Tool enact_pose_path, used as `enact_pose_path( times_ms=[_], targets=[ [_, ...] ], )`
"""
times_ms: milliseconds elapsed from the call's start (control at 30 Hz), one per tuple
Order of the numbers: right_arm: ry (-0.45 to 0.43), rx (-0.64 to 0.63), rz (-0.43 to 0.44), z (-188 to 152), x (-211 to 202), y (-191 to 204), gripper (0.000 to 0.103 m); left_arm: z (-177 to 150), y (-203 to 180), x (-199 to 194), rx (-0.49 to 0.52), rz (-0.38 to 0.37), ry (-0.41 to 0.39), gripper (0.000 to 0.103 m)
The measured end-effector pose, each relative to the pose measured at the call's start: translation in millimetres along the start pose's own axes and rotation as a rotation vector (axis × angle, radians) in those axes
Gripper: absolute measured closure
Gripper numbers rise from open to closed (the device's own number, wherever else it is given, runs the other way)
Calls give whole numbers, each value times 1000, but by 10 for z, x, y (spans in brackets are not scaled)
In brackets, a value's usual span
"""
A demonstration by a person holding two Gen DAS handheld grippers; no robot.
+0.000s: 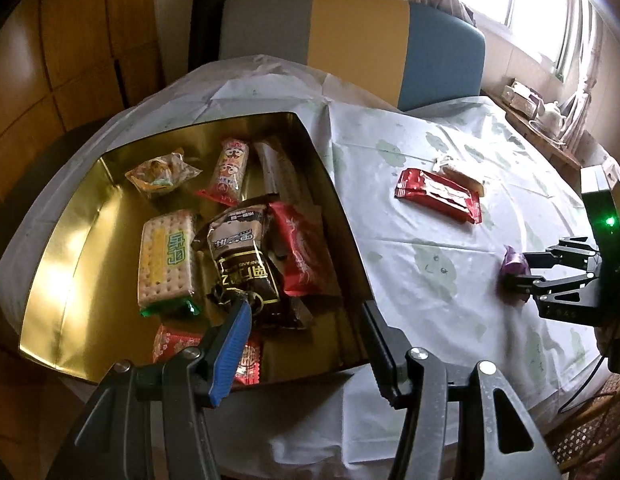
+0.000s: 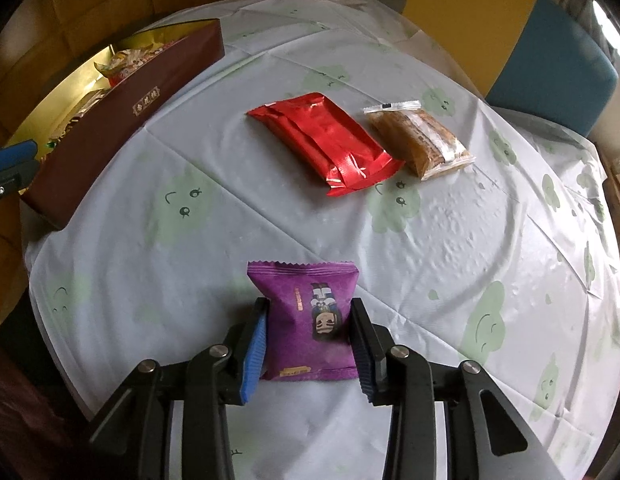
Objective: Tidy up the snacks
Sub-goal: 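Raise the open left gripper away from the gold tray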
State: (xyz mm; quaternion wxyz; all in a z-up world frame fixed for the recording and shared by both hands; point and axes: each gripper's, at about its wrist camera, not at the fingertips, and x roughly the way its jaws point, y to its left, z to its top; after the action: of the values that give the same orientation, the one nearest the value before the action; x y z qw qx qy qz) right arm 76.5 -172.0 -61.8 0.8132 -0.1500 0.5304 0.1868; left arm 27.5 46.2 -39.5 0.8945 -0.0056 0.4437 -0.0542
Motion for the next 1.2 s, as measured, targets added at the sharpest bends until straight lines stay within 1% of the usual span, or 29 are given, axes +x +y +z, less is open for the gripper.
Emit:
enact_pose_path(
  times_ms=[500,833,1200],
  targets=[
    [7,19,-1,5,8,3,63,-12,71,-38,-8,9,-10,46],
    [3,6,-5,5,19,6,63,0,115,-97,-23,28,-23,46],
    [1,-2,-9,-26,14,13,64,27,173,-210,-32,35,-57,46]
  ],
)
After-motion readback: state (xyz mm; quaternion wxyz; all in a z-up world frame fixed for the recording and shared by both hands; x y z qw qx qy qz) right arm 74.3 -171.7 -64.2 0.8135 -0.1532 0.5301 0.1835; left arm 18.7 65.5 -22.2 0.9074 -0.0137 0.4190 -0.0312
